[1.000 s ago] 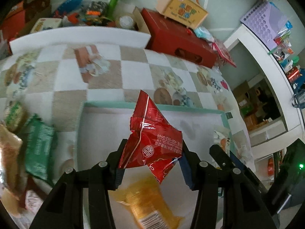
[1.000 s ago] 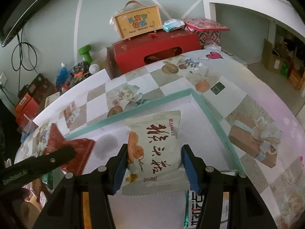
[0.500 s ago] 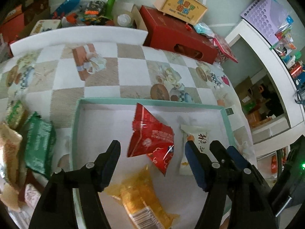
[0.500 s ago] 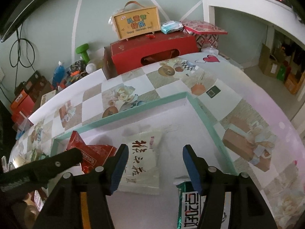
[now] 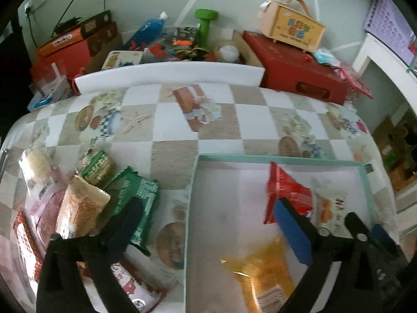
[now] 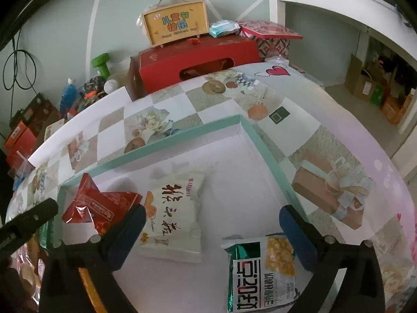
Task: Organize snacks
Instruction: 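Move both open grippers back toward the remaining snacks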
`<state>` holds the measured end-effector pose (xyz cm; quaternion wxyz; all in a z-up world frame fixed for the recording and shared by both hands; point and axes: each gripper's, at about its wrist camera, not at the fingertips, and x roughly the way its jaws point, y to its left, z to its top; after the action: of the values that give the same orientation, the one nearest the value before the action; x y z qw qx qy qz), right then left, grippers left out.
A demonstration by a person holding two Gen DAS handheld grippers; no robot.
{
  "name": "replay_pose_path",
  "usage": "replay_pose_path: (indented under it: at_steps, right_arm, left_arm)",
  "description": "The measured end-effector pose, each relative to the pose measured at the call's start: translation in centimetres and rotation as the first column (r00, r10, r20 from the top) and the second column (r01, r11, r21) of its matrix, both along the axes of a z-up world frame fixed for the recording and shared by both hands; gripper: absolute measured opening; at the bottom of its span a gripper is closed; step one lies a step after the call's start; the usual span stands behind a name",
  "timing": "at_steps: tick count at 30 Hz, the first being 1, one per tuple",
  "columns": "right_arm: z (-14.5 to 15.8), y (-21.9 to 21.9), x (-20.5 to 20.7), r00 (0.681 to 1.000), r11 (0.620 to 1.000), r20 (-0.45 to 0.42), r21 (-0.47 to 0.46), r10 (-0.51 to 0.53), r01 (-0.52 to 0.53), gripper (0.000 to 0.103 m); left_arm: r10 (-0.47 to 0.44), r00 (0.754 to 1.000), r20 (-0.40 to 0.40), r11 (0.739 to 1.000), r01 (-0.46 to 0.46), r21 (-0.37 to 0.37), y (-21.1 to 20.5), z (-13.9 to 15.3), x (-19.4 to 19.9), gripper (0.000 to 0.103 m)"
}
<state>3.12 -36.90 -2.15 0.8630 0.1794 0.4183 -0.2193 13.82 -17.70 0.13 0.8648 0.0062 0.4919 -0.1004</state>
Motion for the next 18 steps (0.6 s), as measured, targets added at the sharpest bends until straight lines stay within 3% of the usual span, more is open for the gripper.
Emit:
replay_pose_path:
  at_steps: [5, 18]
  right_arm:
    - [0.2, 0.1, 0.0, 1.0, 1.0, 0.01, -0.008, 0.005, -0.005, 0.103]
    - [1.1, -0.3, -0.6, 0.999, 0.999, 0.037, -0.001, -0.033, 0.033, 0.103]
  left_arm:
    - [0.021, 1.0, 0.007, 0.999, -0.021, 0.034, 0.0, -0.5, -0.1, 0.103]
    - [0.036, 0.999, 0.018, 0.999, -0.036, 0.001, 1.5, 0.5, -1.6, 0.103]
